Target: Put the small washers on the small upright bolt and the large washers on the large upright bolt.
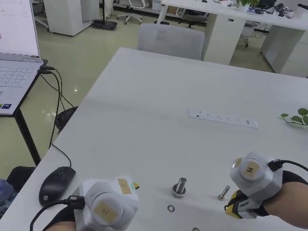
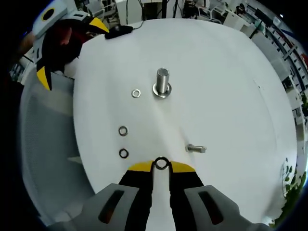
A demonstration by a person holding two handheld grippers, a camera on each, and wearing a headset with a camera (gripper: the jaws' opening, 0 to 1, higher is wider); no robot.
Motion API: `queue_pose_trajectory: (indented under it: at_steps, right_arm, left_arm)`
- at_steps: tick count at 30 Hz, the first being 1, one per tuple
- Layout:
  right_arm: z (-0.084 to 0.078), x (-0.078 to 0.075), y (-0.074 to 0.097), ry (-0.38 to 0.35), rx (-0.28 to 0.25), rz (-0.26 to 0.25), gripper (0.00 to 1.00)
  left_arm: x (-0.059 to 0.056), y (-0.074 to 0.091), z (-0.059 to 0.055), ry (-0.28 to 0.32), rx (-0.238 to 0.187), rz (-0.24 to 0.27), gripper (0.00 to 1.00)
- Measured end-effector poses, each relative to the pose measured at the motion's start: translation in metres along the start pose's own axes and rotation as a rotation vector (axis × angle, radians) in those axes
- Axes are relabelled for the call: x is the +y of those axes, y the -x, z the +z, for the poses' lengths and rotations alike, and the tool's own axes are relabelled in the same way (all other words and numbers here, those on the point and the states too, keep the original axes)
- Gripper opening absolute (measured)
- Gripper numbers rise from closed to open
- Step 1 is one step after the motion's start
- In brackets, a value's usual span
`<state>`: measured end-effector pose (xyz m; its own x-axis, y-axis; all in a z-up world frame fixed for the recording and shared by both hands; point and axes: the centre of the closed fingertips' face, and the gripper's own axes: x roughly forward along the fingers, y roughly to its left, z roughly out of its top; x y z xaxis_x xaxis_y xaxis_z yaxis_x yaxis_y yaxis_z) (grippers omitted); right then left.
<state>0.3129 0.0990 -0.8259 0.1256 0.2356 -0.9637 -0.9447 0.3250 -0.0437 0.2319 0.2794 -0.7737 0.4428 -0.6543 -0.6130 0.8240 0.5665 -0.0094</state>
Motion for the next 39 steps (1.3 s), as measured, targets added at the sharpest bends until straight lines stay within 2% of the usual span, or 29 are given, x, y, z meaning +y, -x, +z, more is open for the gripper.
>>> queue_pose_trajectory:
  at_steps: [9,14,21,27,39]
  right_arm:
    - [-0.007,-0.023,0.009,-0.013,0.008,-0.021,0.12]
    - [0.001,-0.034,0.016,-0.003,-0.004,-0.033,0.12]
    - [0.017,-0.045,0.019,0.02,-0.013,-0.041,0.12]
    - [0.024,-0.049,0.013,0.037,-0.004,-0.039,0.12]
    - [0.02,-0.053,0.002,0.044,0.035,-0.029,0.12]
  left_arm:
    - [0.002,-0.003,-0.004,0.009,0.01,0.017,0.93]
    - [0.003,-0.005,-0.008,0.011,0.029,0.024,0.95]
    - [0.007,-0.006,-0.006,0.03,0.022,0.036,0.98]
    - [0.009,-0.006,-0.009,0.035,0.033,0.036,0.99]
    - [0.01,-0.005,-0.01,0.037,0.036,0.03,0.98]
